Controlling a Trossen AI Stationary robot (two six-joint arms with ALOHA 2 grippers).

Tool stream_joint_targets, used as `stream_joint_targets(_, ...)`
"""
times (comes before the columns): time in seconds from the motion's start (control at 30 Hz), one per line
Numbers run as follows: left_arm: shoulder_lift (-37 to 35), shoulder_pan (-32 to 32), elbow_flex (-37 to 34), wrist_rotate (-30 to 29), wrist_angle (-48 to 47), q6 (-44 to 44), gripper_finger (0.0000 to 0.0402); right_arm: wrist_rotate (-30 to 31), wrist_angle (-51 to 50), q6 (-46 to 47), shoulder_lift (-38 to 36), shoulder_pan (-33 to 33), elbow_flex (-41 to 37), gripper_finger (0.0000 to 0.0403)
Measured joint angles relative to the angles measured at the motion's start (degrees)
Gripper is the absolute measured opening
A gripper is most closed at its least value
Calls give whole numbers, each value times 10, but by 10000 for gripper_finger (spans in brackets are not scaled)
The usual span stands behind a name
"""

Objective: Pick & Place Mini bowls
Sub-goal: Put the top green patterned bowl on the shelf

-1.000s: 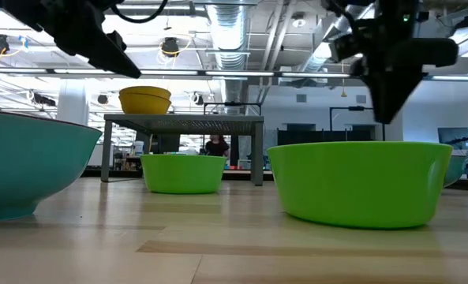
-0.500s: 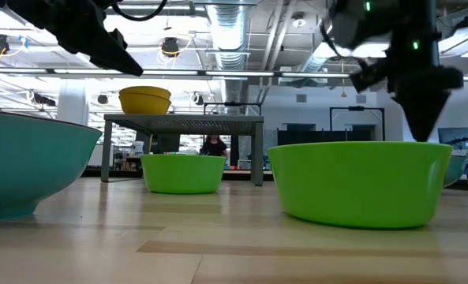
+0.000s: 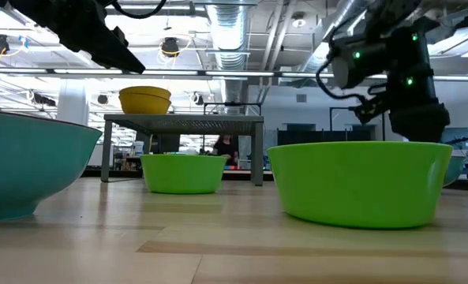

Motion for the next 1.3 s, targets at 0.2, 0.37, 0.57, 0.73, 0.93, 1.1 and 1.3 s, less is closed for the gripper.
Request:
stream_joint_targets(0.2,0,0,0,0,4,0,153,0,16,-6,0,-14,-8,107)
stream_joint_targets(0.37,0,0,0,0,8,0,153,-8,10,-31,0,-14,-7,16)
stream_joint_targets(0.57,0,0,0,0,13,0,153,-19,-72,-20,0,6,37,13)
stream_joint_targets(0.73,0,0,0,0,16,0,153,-15,-130,-20,0,34,108,10)
stream_joint_targets(0.93,0,0,0,0,20,0,153,-2,-122,-96,0,73,208,5)
stream_joint_targets(1.1,0,0,0,2,22,0,153,33,-73,-210,0,95,287,9)
stream_joint_targets(1.3,0,0,0,6,22,0,153,44,35,-507,0,101,333,7)
